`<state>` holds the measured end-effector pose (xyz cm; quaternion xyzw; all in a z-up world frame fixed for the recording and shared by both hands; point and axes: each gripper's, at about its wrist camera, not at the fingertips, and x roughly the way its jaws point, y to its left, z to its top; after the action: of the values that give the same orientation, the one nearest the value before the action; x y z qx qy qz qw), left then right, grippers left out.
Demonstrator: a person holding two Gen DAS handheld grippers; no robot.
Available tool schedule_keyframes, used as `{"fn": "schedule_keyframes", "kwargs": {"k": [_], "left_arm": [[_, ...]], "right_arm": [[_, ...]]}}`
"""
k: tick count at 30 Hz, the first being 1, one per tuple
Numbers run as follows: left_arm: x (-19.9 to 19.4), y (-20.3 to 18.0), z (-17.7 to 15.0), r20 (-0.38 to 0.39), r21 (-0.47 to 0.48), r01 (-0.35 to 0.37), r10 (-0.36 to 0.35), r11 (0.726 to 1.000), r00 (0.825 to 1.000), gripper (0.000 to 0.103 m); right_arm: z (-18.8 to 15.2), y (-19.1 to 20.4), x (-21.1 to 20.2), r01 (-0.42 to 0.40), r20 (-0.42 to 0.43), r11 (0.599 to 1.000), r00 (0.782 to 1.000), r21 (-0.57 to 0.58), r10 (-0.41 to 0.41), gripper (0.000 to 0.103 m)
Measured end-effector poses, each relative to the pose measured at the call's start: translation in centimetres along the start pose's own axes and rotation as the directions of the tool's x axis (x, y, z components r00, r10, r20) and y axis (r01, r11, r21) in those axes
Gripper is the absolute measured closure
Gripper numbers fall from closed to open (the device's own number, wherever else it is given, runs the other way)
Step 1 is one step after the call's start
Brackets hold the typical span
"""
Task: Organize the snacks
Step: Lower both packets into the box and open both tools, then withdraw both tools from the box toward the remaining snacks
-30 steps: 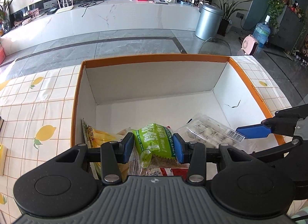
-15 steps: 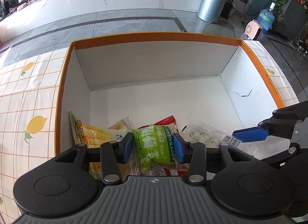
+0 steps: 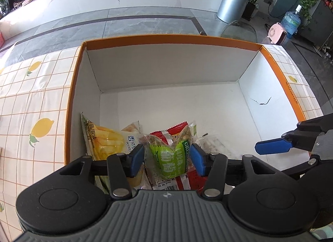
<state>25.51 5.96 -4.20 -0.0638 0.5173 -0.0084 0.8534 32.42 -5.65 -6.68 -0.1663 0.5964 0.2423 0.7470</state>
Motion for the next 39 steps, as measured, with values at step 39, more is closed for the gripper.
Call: {"fn": "schedule_keyframes", "kwargs": {"k": [39], "left_arm": [[-13.6,-3.0,-9.1,0.333,0.065,-0.06,0.035,0.996,0.942,0.02]], "right_arm": [[-14.5,2.2,-10.5,-0.007,0.418,0.984,0.906,0.179,-0.069,0.029]]}}
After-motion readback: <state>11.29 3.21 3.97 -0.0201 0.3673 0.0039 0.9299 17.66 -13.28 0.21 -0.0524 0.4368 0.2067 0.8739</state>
